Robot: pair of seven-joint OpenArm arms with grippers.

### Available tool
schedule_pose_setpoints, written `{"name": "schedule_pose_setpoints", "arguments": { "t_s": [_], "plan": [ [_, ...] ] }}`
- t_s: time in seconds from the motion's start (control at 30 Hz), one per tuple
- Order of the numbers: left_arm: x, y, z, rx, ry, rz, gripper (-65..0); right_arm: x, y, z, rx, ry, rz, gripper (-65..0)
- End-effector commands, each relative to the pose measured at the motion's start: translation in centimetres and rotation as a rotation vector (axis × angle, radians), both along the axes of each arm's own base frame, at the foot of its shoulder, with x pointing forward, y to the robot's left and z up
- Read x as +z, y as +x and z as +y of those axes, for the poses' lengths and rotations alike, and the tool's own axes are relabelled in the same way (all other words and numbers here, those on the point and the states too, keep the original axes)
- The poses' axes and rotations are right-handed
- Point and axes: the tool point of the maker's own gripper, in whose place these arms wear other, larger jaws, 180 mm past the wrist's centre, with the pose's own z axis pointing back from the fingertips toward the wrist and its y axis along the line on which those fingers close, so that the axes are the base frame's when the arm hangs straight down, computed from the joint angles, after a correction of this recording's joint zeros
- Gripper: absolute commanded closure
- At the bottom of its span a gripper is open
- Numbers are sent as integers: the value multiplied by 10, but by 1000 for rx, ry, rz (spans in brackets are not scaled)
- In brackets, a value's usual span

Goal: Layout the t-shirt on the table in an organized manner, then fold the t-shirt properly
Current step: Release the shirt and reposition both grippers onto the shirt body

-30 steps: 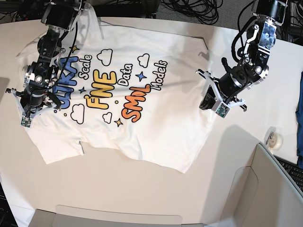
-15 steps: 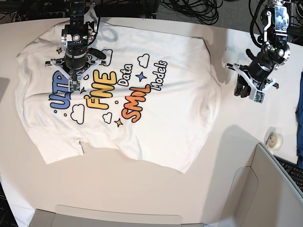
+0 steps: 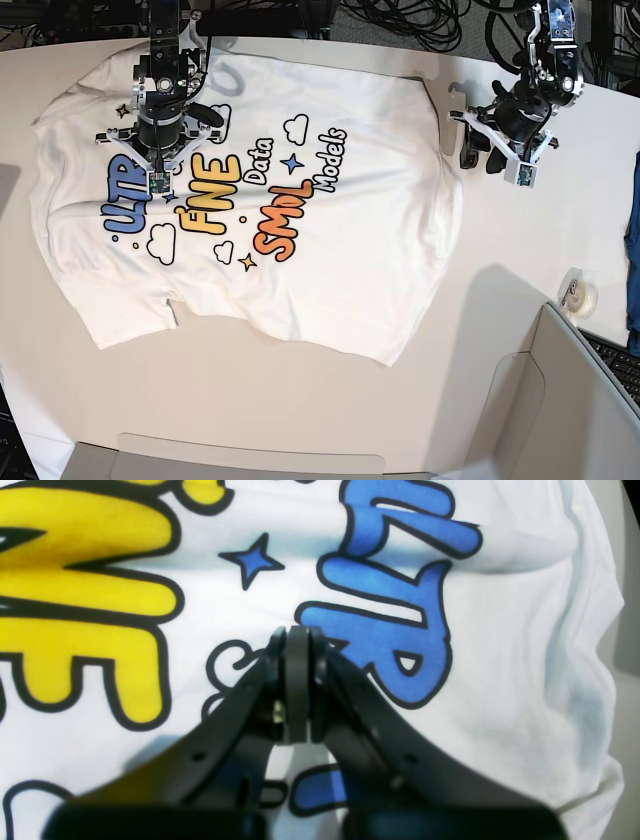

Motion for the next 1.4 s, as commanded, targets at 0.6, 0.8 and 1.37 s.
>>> {"name": "schedule_pose_setpoints", "arguments": {
  "t_s": [0.6,0.8,1.37],
  "plan": [
    [-16,37,8,68,-58,25,-261,-16,-18,0,-13,19,88,0],
    [-15,38,7,67,-61,23,-261,-16,-18,0,-11,19,88,0],
    [17,50,6,1,-183,-1,-261,-18,-21,2,-13,25,96,0]
  ]
}}
